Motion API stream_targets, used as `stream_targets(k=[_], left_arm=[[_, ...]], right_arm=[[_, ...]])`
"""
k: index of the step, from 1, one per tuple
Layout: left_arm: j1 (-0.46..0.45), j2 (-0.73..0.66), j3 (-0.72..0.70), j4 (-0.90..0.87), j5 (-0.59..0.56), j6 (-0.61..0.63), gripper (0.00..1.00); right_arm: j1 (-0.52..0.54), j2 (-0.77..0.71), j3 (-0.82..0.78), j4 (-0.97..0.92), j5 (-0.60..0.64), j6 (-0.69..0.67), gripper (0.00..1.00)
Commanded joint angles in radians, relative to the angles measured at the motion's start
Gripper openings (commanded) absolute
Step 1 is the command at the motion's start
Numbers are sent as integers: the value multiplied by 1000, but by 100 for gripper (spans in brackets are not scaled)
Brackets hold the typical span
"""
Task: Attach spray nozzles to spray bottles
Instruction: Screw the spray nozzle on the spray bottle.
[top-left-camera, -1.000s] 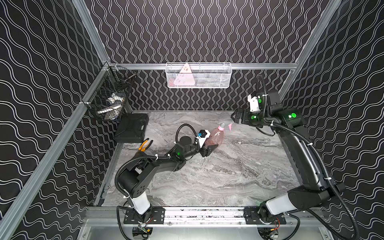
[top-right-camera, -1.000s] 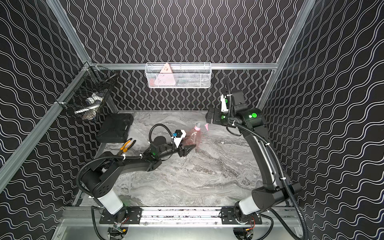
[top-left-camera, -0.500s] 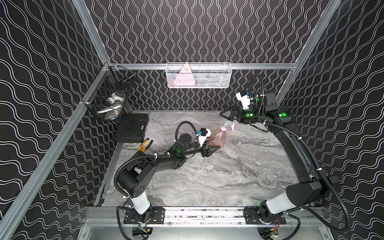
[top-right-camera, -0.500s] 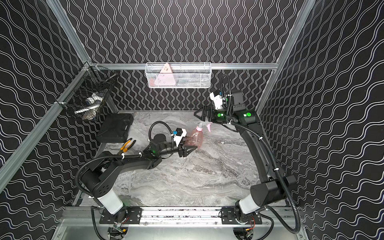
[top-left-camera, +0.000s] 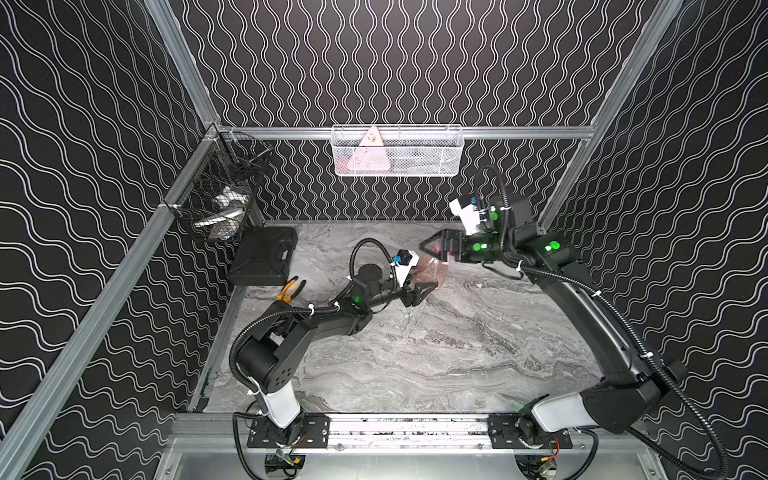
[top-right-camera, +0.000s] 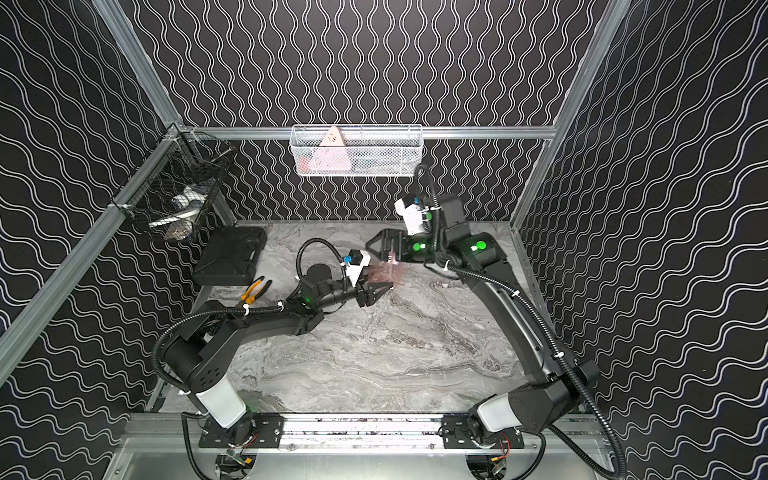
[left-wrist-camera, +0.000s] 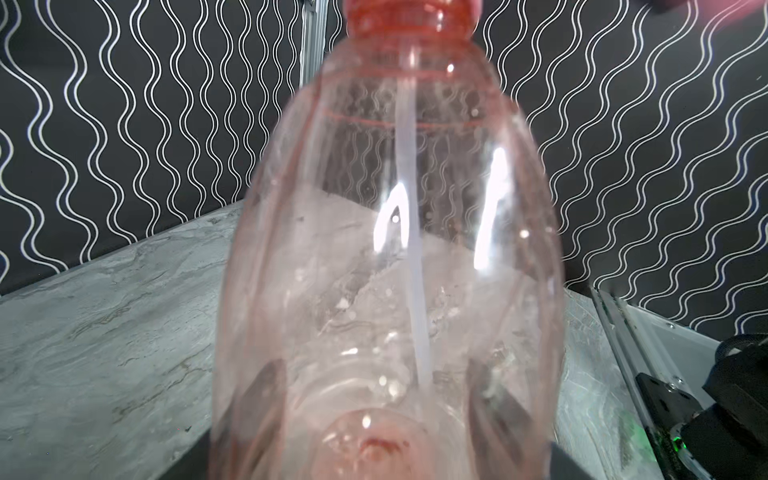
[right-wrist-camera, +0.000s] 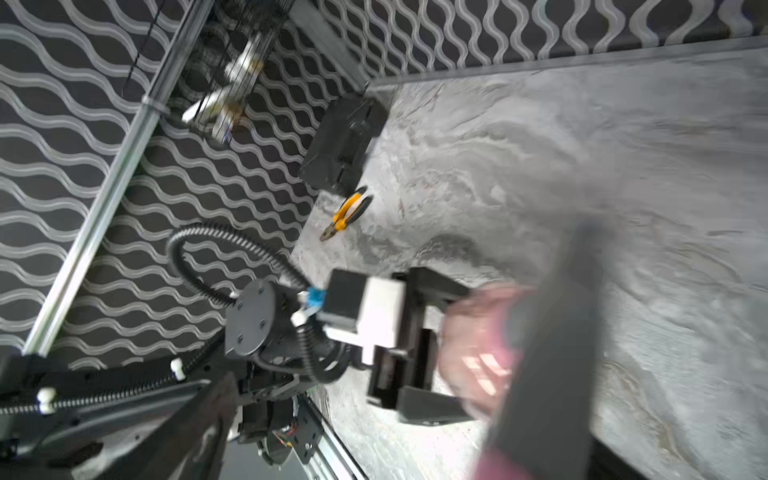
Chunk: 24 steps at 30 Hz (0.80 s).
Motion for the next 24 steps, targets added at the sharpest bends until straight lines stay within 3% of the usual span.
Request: stream_targets(k=[1,9,13,16,24], left_arm=[[-1,6,4,-14,-28,19,31],[-13,12,-8,5,-23,13,31],[-10,3,-14,-7,22,22,32],[-2,6,-10,2,77,3,32],[41,37,44,73,279,-178,32]], right_arm=[[53,-7,-7,35,110,50,100],[147,98,132,-46,287,58,100],[146,110,237,-170,370,-27,100],[127,44,224,-196,405,-120,100],[-186,-54,41,-101,73,-234,99]])
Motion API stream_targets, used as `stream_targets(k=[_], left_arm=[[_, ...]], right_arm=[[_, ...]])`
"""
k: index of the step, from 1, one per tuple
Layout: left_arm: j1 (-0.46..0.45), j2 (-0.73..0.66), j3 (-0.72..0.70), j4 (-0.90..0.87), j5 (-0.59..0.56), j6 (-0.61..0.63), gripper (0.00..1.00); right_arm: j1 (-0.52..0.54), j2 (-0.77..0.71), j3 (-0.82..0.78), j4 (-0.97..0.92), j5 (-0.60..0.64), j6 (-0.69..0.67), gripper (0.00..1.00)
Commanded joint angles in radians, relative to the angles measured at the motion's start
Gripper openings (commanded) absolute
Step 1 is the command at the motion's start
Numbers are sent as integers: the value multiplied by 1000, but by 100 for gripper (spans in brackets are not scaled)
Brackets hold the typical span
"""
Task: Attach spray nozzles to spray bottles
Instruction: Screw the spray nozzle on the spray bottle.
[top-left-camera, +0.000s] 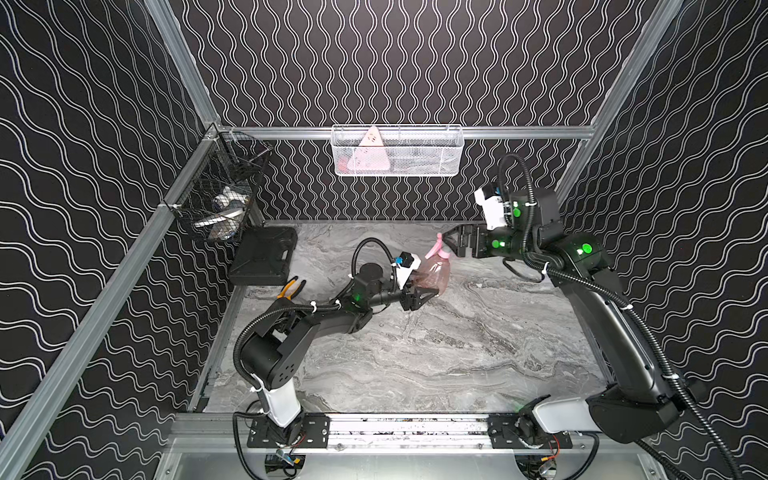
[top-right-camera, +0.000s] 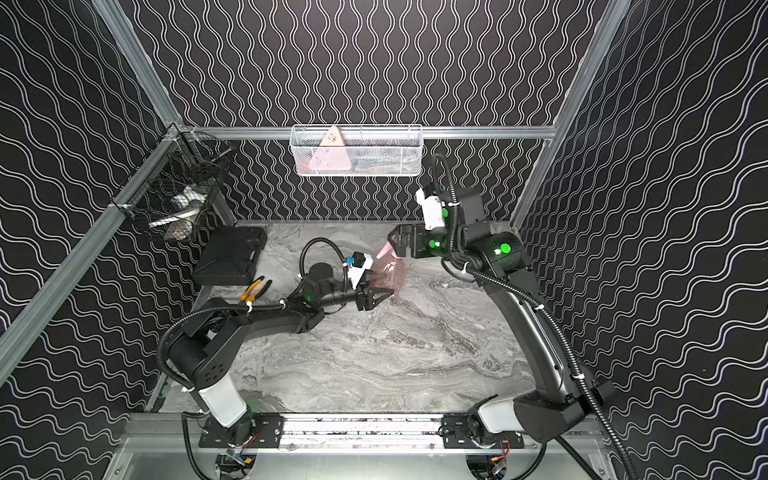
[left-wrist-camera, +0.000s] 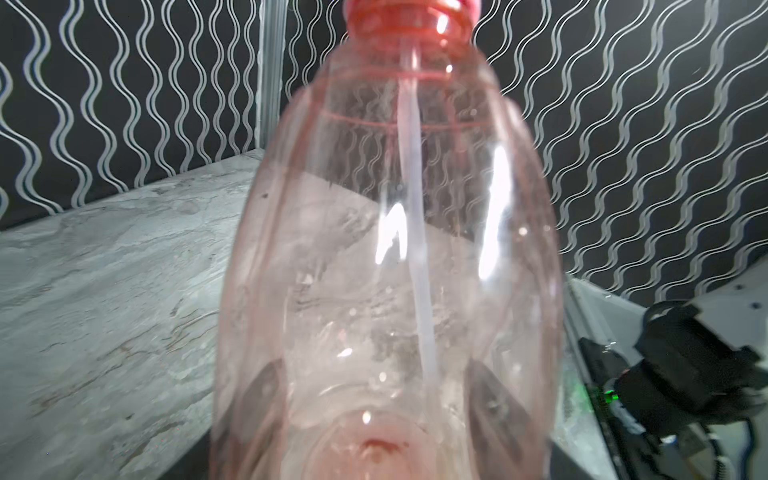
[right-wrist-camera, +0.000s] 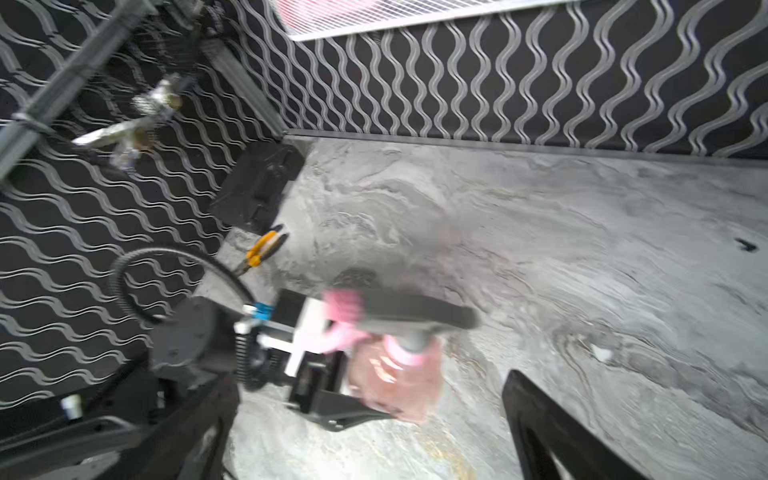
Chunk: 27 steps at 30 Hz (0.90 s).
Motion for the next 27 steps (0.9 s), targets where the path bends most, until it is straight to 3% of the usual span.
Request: stream_targets(k=[1,6,11,16,20,27], left_arm=[[13,2,21,88,128,-103,32],[14,-7,50,92,190,-152,32],[14,15,69,151,230,-232,32],[14,16,75,158,234,-243,32],[13,23,85,167,235,-255,32],[13,26,87,151,231,-248,32]], right_arm=[[-73,-7,-60,60,-203,-67,99],[-144,-18,-150,187,-428,-51,88],[-151,15,-168,244,-530,-17,63],[-149,19,-185,269,-535,-8,63],[-139,31,-186,282,-547,3,57],[-96,66,-158,269,-468,-14,52]])
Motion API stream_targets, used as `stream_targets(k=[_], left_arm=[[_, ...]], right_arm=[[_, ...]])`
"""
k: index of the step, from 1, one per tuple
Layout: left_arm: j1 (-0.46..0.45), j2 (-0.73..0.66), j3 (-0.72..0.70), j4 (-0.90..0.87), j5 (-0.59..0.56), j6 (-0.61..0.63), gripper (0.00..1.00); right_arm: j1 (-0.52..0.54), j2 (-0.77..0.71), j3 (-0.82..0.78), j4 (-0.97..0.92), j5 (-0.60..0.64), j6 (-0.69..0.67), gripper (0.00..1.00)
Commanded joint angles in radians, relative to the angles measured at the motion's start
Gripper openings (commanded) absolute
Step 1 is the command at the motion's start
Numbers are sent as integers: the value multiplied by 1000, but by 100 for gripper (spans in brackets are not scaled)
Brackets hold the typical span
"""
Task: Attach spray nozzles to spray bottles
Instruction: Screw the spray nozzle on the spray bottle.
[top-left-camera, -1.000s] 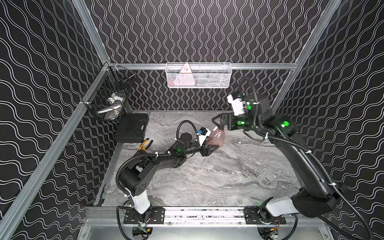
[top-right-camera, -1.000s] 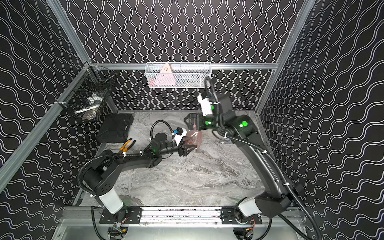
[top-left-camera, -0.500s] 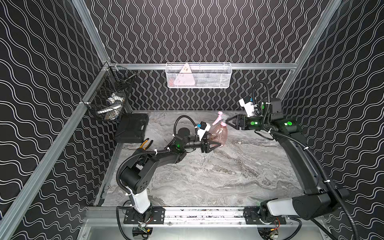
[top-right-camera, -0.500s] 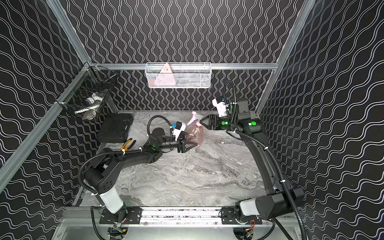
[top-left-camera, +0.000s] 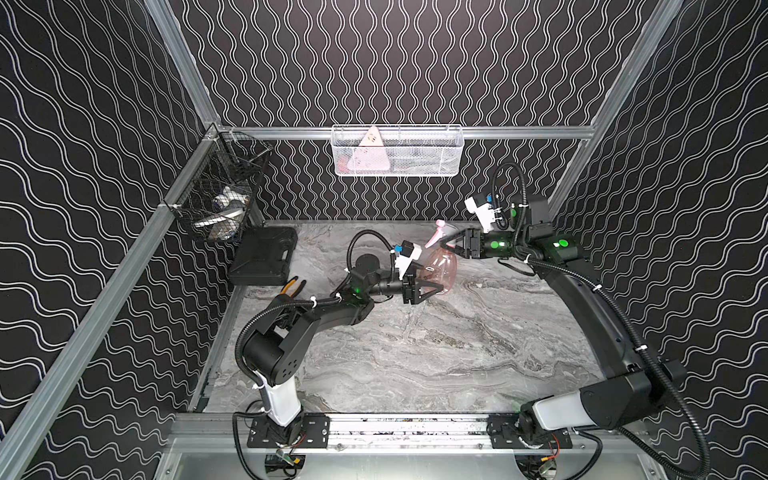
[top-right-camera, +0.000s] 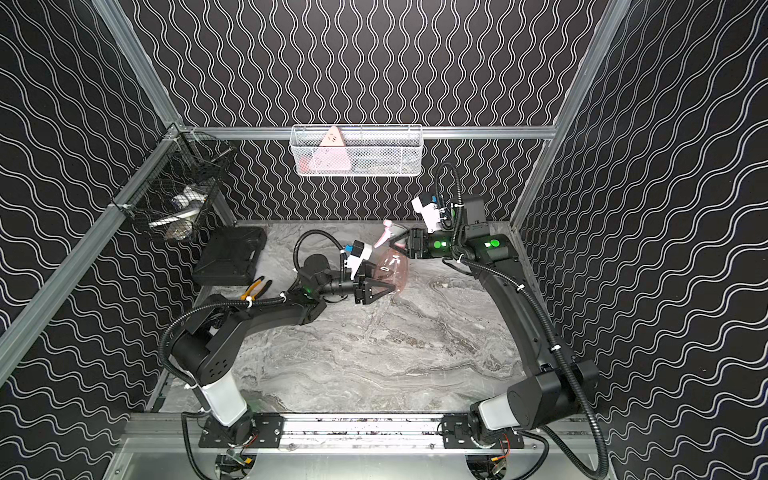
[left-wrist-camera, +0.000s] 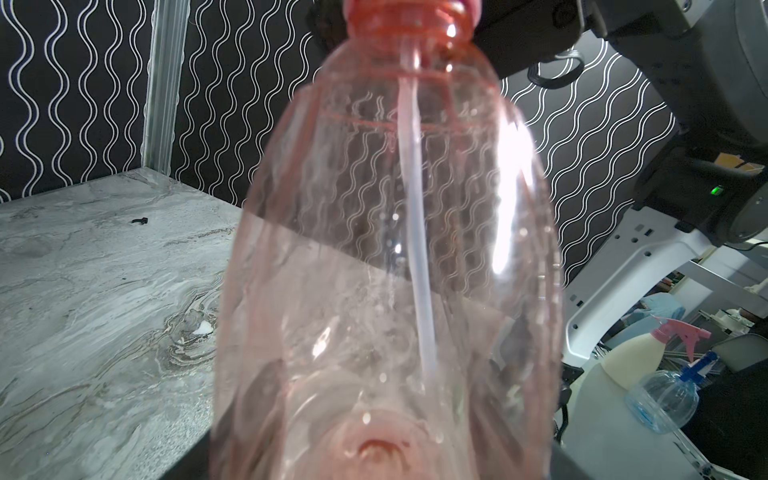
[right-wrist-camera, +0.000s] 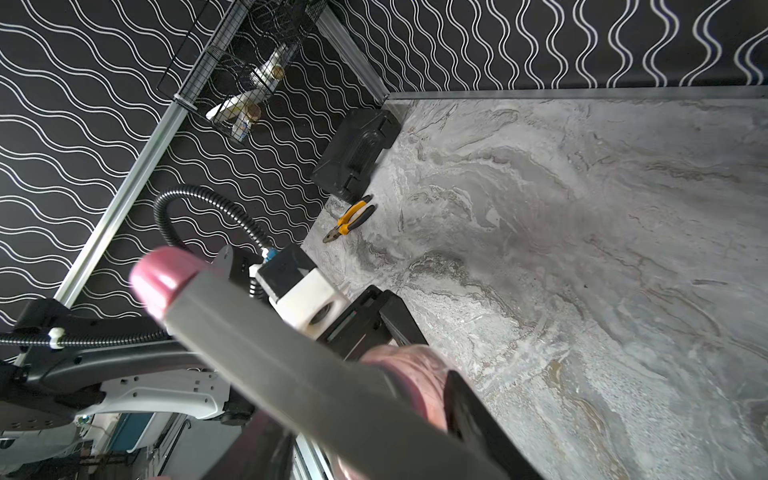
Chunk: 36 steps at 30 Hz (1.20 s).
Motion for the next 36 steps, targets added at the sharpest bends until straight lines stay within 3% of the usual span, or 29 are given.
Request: stream_targets(k=[1,9,15,18,21,25,31,36], left_arm=[[2,4,10,26,5,-7,32],[2,-1,18,-13,1,19,32],[0,-16,18,-66,-51,65,32],[-5,-40,5,-111,-139,126,32],[-13,-65,0,-162,-244,187,32],[-52,-88,4,-254,-411,292,32],[-167,-99,30,-397,-733,473,32],[-187,-93,26,-388,-791,462,31]], right_arm=[[21,11,22,28,43,-17,50],[40,14,26,33,81,-6,38],[68,10,31,31,182,25,18],[115,12,25,28,317,69,6],[197,11,-1,49,446,123,4],[308,36,11,29,723,248,5],[494,176,188,-240,1235,586,0],[581,358,402,-540,1411,839,0]])
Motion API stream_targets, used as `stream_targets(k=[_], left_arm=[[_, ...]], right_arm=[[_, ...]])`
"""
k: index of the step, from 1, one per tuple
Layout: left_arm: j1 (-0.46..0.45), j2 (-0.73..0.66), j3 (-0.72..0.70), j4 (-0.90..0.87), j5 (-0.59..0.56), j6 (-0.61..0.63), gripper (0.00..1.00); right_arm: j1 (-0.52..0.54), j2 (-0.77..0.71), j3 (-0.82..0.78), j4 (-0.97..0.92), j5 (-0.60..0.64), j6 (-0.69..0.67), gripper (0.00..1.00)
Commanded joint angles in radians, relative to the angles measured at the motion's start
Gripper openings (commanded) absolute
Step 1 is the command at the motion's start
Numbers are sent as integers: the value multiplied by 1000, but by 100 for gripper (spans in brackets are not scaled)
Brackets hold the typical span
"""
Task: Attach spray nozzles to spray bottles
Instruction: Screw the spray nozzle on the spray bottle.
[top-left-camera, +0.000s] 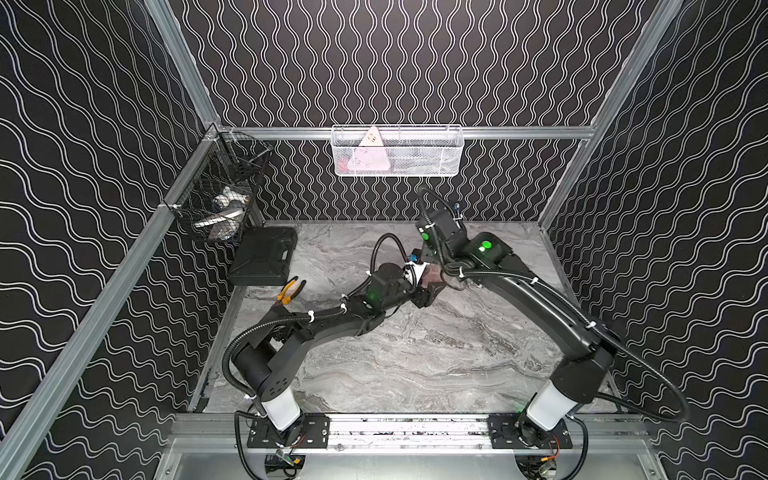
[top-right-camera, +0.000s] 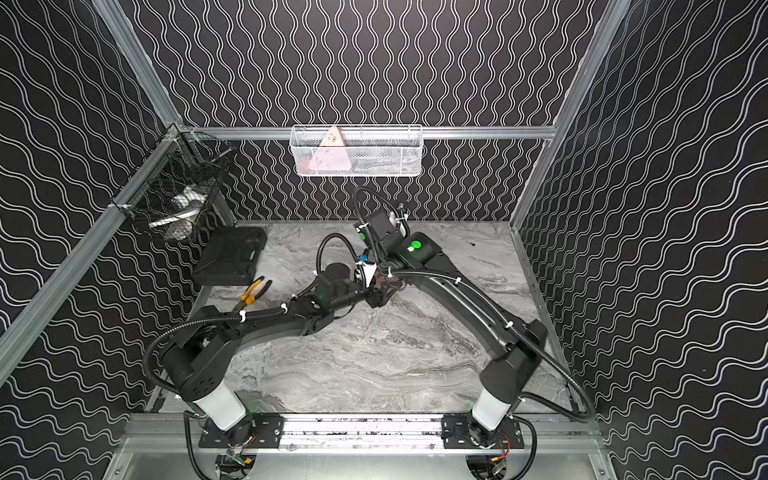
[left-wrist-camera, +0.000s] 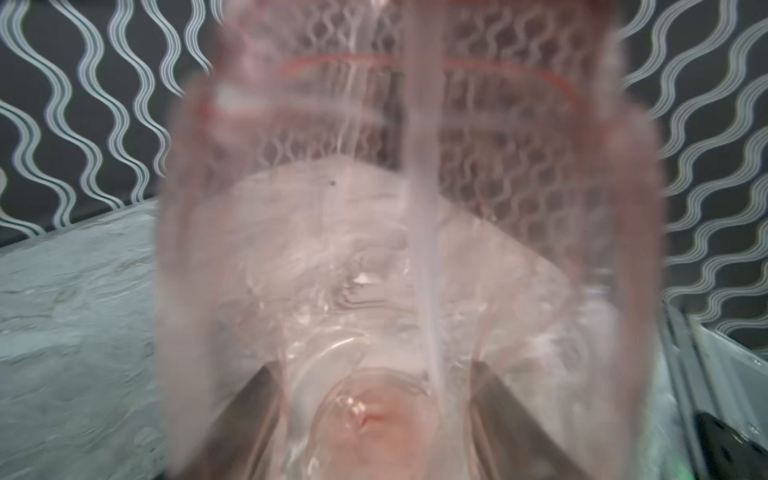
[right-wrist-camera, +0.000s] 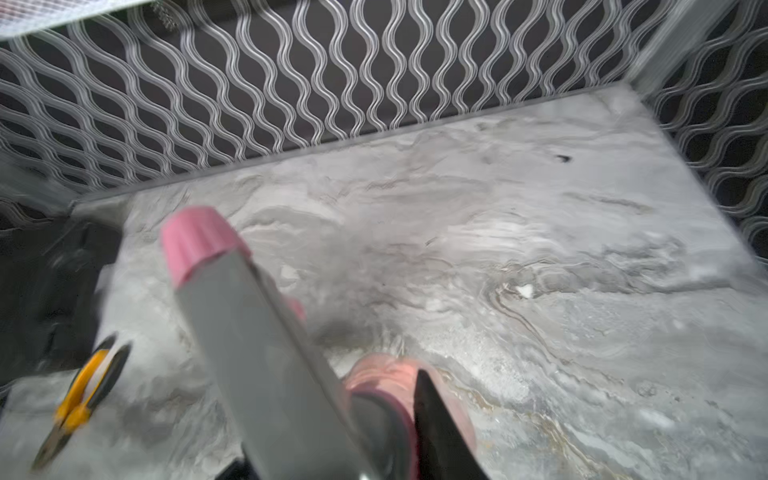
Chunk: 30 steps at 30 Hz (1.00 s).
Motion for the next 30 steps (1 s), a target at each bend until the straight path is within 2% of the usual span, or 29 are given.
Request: stream_targets(k=[1,3,5,6,8,10,12,13,16,19,21,23,28,30], left_arm=[[-25,-7,11,25,-88,131,31],[-25,-13,1,35,-63,134,31],[-20,-20,-16,60,-45,132,30],[-15,-24,-23,73,-25,128,30],[-4,-26,-30,87,31,119,30],[12,-23,-34,101,119,95,30],[38,-21,-33,118,214,57,30],[53,-19,-30,122,265,35,29],[92,-5,-25,165,390,-47,29],[128,28,-21,260,491,-163,29],[137,44,-14,292,524,-208,29],[136,53,-10,297,540,-220,29],[137,55,4,236,528,-194,29],[136,55,8,222,524,-188,29]], right_arm=[[52,81,74,-209,33,274,0],[53,70,63,-194,23,262,0],[53,20,-1,-94,13,197,0],[50,-12,-38,-39,-6,154,8],[31,-58,-78,44,-66,61,39],[-11,-78,-67,60,-164,-20,54],[-57,-87,-36,50,-272,-104,63],[-80,-95,-30,63,-357,-190,69],[-120,-130,-36,72,-477,-336,76],[-184,-181,-84,109,-599,-401,74],[-229,-217,-130,151,-672,-417,65],[-252,-247,-171,198,-740,-428,61],[-254,-244,-177,205,-759,-445,56],[-252,-235,-174,200,-746,-442,50]])
